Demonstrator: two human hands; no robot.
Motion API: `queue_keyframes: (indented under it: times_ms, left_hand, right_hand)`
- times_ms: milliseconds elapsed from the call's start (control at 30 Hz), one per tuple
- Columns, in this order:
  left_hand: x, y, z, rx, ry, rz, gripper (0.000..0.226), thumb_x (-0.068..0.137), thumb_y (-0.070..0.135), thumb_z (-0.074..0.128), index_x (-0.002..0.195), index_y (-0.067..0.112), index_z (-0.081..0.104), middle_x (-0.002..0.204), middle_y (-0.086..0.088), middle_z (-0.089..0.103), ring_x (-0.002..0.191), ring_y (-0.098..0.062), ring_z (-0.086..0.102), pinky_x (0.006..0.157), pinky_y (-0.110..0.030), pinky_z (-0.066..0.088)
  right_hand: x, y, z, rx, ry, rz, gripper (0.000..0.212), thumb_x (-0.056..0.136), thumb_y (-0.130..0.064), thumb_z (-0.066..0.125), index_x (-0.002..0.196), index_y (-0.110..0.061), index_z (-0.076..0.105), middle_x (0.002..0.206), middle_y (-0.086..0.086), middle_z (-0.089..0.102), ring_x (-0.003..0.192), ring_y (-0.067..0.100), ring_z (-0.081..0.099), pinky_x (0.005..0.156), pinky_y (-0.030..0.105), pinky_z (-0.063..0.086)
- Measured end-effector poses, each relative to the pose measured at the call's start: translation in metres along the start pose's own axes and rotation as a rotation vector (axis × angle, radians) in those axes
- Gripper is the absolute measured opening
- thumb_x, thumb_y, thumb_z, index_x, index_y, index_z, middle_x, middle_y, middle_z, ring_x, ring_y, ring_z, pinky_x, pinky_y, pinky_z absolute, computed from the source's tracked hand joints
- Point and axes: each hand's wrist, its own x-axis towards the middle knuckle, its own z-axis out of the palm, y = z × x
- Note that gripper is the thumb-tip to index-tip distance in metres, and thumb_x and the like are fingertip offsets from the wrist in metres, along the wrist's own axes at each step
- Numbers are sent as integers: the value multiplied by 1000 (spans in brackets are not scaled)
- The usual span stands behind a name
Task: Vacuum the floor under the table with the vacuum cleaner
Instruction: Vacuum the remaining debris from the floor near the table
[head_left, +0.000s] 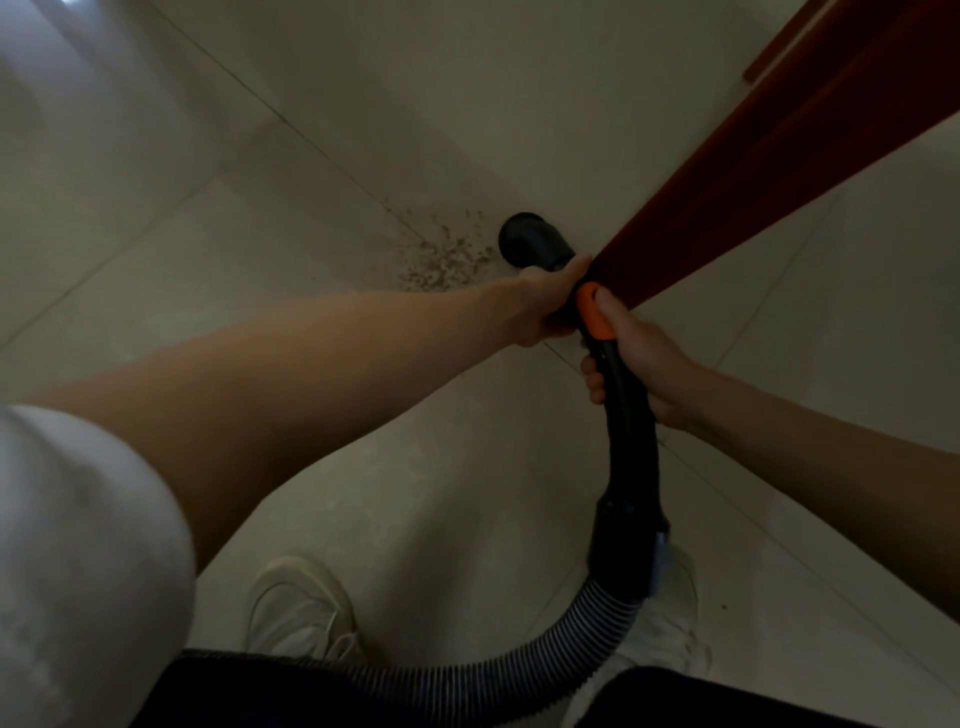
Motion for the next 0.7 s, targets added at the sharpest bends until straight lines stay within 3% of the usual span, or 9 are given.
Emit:
queue_keyframes:
  times_ms: [167,267,567,700]
  left_hand:
    - [6,9,-5,-85,61,63,55,94,41,51,130,2,44,122,-16,58,101,-27,60,83,-37,53]
    - [5,11,-8,-124,83,79,49,97,37,48,131,3,43,120,-16,58,96,-26,59,78,-35,53]
    - [-11,-18,1,-104,38,31,47,98,36,46,131,3,40,113,-15,57,95,-26,58,89,-41,53]
    - [-19,-26,7,-106,31,34,33,97,35,47,119,10,40,106,-12,56,92,-25,57,82,-37,52]
  right_hand:
    - [10,-13,9,46,-24,-16,54,94,-57,44,80,-6,52,55,7,48,36,13,48,38,19,41]
    - [13,-17,12,54,-32,-3,53,94,-57,44,80,-6,53,53,6,49,36,14,48,38,20,41]
    - [-2,11,4,-11,-8,43,55,92,-59,46,80,-6,54,55,6,51,37,14,49,39,22,41]
    - [-11,18,-2,14,-31,66,55,91,-60,45,79,-7,52,51,5,49,37,14,47,38,21,40]
